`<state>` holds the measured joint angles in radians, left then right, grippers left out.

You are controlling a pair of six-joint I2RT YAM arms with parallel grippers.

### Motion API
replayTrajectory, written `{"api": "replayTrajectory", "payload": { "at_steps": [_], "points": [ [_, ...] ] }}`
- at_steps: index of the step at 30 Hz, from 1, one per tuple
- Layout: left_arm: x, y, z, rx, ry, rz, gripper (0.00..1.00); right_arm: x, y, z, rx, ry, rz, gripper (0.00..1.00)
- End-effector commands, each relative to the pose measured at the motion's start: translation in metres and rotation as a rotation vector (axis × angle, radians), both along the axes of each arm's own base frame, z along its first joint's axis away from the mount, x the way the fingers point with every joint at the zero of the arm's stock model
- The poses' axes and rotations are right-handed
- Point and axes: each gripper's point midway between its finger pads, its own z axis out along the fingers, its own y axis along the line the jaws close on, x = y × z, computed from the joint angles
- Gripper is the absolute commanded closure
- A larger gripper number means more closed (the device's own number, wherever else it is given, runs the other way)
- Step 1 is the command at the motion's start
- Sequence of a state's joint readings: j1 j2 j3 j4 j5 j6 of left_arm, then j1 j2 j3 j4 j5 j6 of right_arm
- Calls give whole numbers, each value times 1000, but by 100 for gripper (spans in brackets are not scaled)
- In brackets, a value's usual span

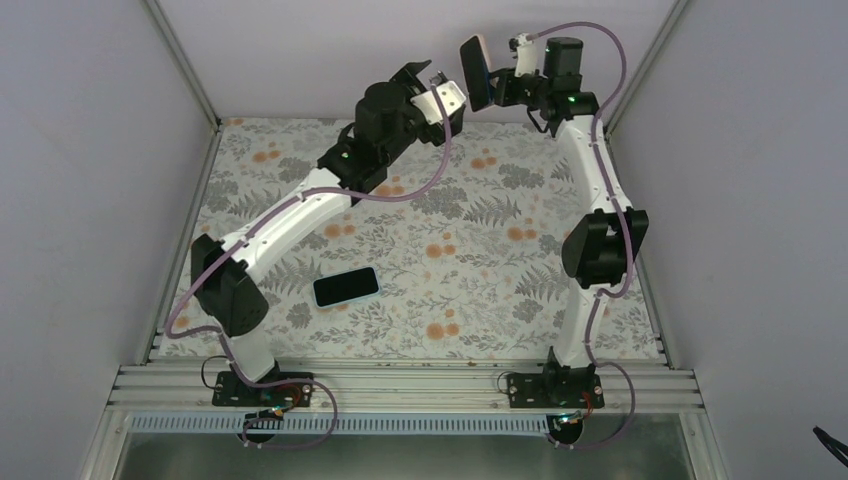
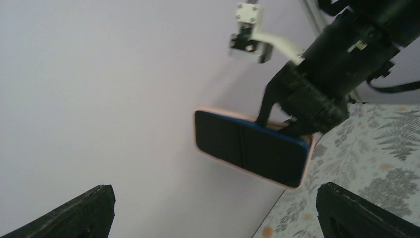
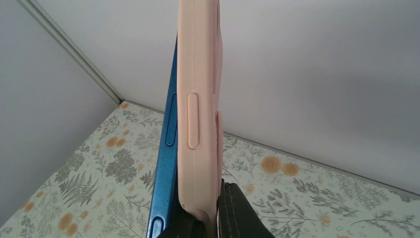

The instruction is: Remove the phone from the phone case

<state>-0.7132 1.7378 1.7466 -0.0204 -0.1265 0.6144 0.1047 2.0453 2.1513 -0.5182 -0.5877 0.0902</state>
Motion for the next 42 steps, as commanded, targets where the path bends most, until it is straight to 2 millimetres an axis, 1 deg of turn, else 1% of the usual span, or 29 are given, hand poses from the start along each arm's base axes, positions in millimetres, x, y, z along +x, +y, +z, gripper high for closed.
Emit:
{"api": "replayTrajectory", "payload": {
  "at_steps": [1, 5, 8, 12, 16, 20, 23, 25, 32, 36, 38, 40, 42],
  "points": [
    [8, -36, -24, -41, 50, -82, 0, -10, 22, 41, 27, -95, 8, 97],
    [24, -52, -57, -27, 94, -84, 0, -15, 36, 45, 22, -102, 12, 97],
    [35, -54, -67, -47, 90, -56, 0, -18, 40, 45, 22, -95, 11, 97],
    [48, -51, -74, -79, 76, 3, 0, -23, 43, 45, 31, -90, 22, 97],
    [55, -46, -75, -112, 76, 39, 0, -26, 45, 45, 35, -87, 33, 97],
    [60, -38, -69, -132, 66, 67, 0, -29, 47, 43, 39, -78, 46, 97],
    [67, -38, -69, -131, 65, 84, 0, -32, 49, 43, 49, -74, 53, 97],
    [71, -38, -73, -127, 68, 96, 0, -34, 51, 45, 49, -77, 58, 97],
    [80, -32, -72, -137, 42, 154, 0, -37, 53, 44, 47, -78, 63, 97],
    [91, -19, -72, -141, 12, 255, 3, -40, 56, 44, 61, -69, 79, 97],
    [96, -7, -73, -158, -14, 343, 8, -43, 58, 43, 73, -59, 88, 97],
    [97, 12, -69, -180, -79, 463, 14, -47, 60, 40, 90, -42, 106, 97],
    [93, 36, -59, -213, -163, 591, 15, -54, 65, 36, 119, -12, 149, 97]
  ]
}}
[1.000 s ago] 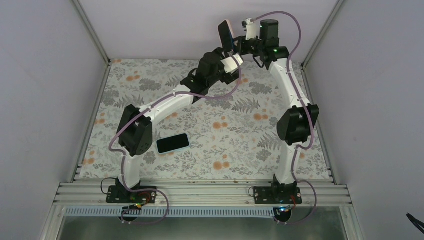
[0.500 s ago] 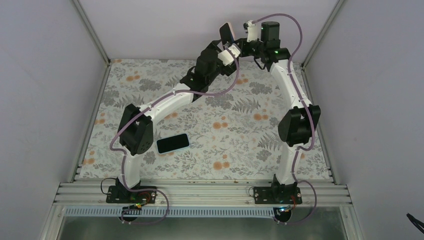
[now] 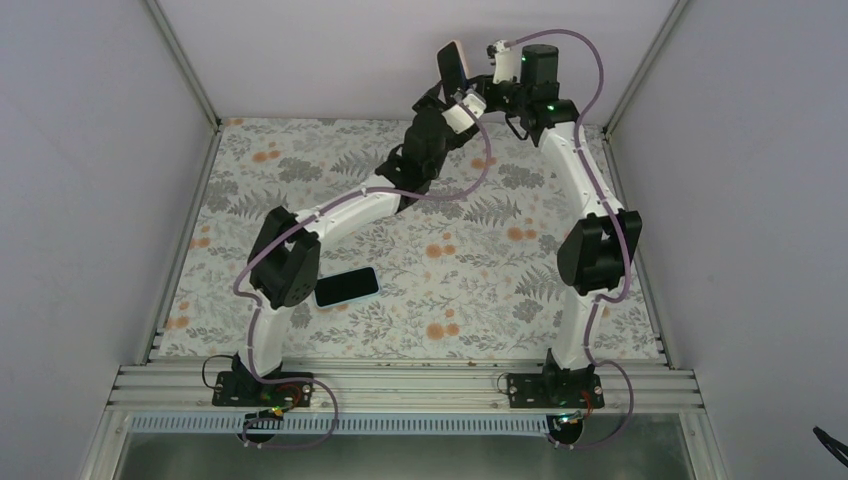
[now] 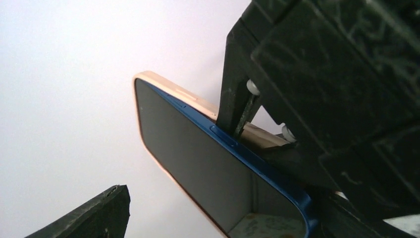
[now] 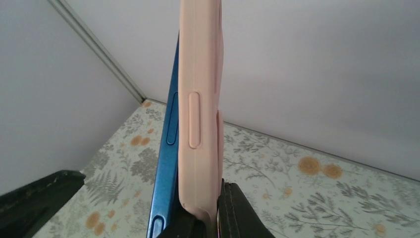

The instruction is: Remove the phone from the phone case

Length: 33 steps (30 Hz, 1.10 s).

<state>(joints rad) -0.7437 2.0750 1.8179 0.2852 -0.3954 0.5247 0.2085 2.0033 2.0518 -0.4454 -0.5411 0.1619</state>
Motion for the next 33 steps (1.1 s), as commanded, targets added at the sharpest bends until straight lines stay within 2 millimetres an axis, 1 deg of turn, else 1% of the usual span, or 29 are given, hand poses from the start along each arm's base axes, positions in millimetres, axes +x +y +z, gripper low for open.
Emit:
{"api": "replayTrajectory", "payload": {
  "at_steps": [1, 3, 4, 7, 9, 12, 14, 15, 17, 19, 21, 23, 24, 29, 33],
  "points": [
    [11, 82, 34, -99, -214, 418, 17, -42, 19, 39, 102, -23, 143, 97],
    [3, 102, 43, -132, -285, 502, 24, -54, 25, 34, 130, 8, 209, 97],
    [2, 108, 43, -147, -297, 522, 27, -64, 30, 32, 147, 22, 260, 97],
    [5, 122, 44, -211, -283, 546, 35, -96, 46, 32, 208, 63, 473, 97],
    [4, 125, 47, -214, -297, 556, 40, -109, 50, 28, 219, 92, 549, 97],
    [5, 132, 55, -220, -329, 584, 52, -118, 50, 18, 201, 116, 593, 97],
    [10, 136, 58, -211, -333, 604, 57, -124, 50, 8, 208, 156, 616, 97],
    [13, 138, 59, -207, -333, 618, 59, -128, 50, 6, 216, 166, 629, 97],
    [16, 142, 62, -199, -346, 637, 67, -136, 50, 6, 234, 179, 656, 97],
    [15, 145, 67, -190, -376, 651, 75, -142, 50, 7, 240, 181, 671, 97],
    [7, 150, 75, -187, -428, 667, 83, -144, 49, 7, 237, 176, 665, 97],
    [-1, 155, 84, -196, -467, 682, 94, -140, 45, 4, 218, 168, 633, 97],
    [-4, 157, 88, -197, -474, 681, 97, -137, 41, 2, 215, 168, 617, 97],
    [-16, 164, 104, -224, -489, 665, 98, -116, 26, -11, 204, 186, 569, 97],
    [-23, 166, 109, -232, -467, 623, 98, -100, 16, -22, 169, 184, 531, 97]
  ]
}}
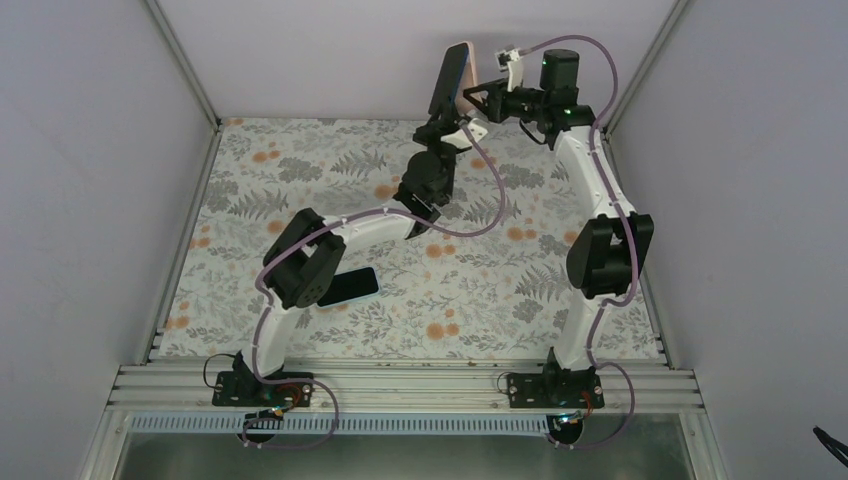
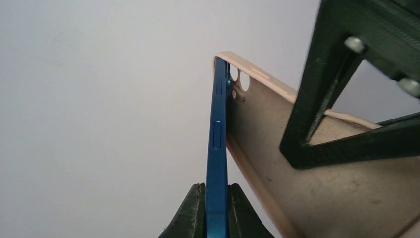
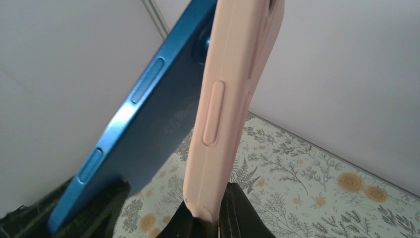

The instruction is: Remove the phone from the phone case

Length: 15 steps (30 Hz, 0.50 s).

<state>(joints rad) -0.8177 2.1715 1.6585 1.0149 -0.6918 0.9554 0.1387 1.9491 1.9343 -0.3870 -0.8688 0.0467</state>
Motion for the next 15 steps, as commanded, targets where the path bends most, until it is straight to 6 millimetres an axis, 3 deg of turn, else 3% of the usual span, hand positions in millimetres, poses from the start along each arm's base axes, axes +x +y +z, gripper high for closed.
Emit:
{"api": "replayTrajectory", "payload": {
  "at_steps": [1, 5, 9, 12, 15],
  "points": [
    [0, 144, 94, -294, -135, 246, 98, -62, 15, -28, 64, 247, 261, 97],
    [-1, 131, 91, -293, -3, 93, 98, -35, -2, -42, -55, 197, 115, 97],
    [-6, 116, 80, -191, 157, -18, 98, 10, -50, -72, -365, 132, -160, 97],
    [-18, 132, 67, -40, 203, 42, 98, 23, -90, -94, -525, 137, -251, 97],
    [-29, 165, 34, 158, 242, 181, 98, 9, -116, -126, -605, 228, -220, 97]
  ]
}}
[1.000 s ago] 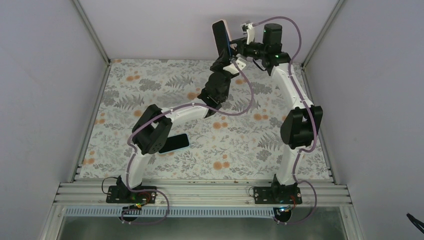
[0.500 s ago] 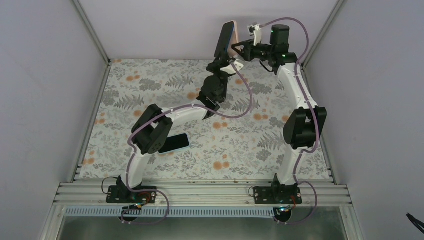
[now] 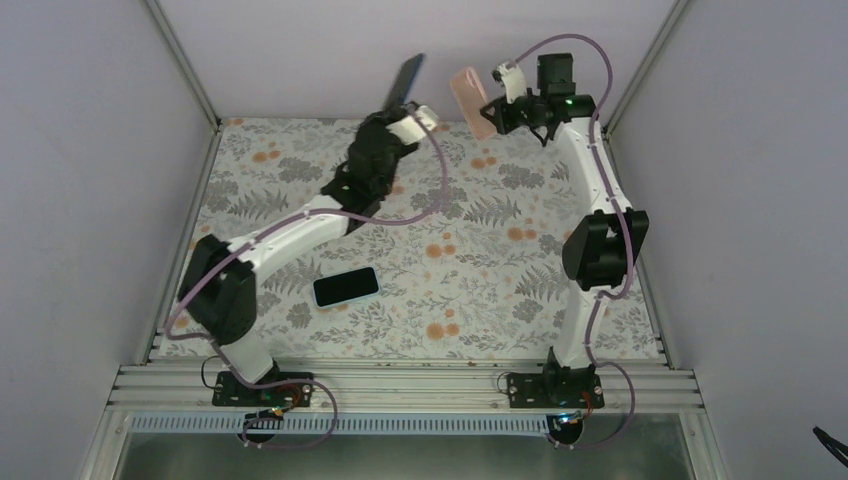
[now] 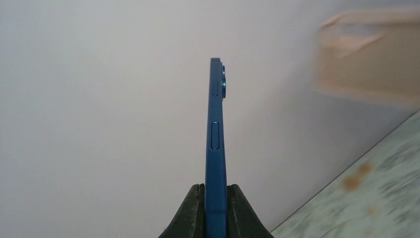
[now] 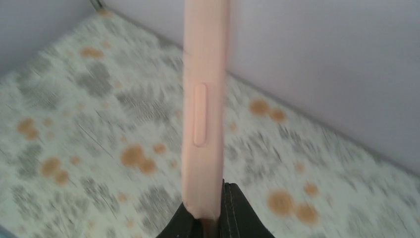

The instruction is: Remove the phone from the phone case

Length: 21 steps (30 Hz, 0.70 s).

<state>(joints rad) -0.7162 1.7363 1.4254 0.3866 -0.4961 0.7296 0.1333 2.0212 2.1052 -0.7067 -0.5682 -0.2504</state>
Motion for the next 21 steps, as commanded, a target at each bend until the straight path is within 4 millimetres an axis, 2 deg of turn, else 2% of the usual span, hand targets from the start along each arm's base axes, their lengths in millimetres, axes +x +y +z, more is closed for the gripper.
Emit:
{"api": "replayTrajectory", "payload": {
  "at_steps": [1, 4, 6, 8, 11, 16, 21],
  "points": [
    [-9, 111, 12, 160, -70, 324, 98, -24, -83, -99, -250, 304, -95, 97],
    [-27, 154, -27, 397, -45, 401, 98, -60, -90, -137, -229, 457, -25, 97],
    [-39, 187, -45, 495, -34, 460, 98, -86, -92, -163, -228, 535, 12, 97],
    [-48, 215, -73, 604, 26, 481, 98, -110, -94, -189, -236, 599, 34, 97],
    [-63, 251, -123, 727, 125, 509, 98, -130, -102, -220, -239, 658, 27, 97],
    [-80, 279, -197, 844, 282, 482, 98, -136, -122, -252, -251, 715, -40, 97],
    [-91, 283, -262, 877, 491, 343, 98, -135, -144, -264, -293, 730, -89, 96]
  ]
}}
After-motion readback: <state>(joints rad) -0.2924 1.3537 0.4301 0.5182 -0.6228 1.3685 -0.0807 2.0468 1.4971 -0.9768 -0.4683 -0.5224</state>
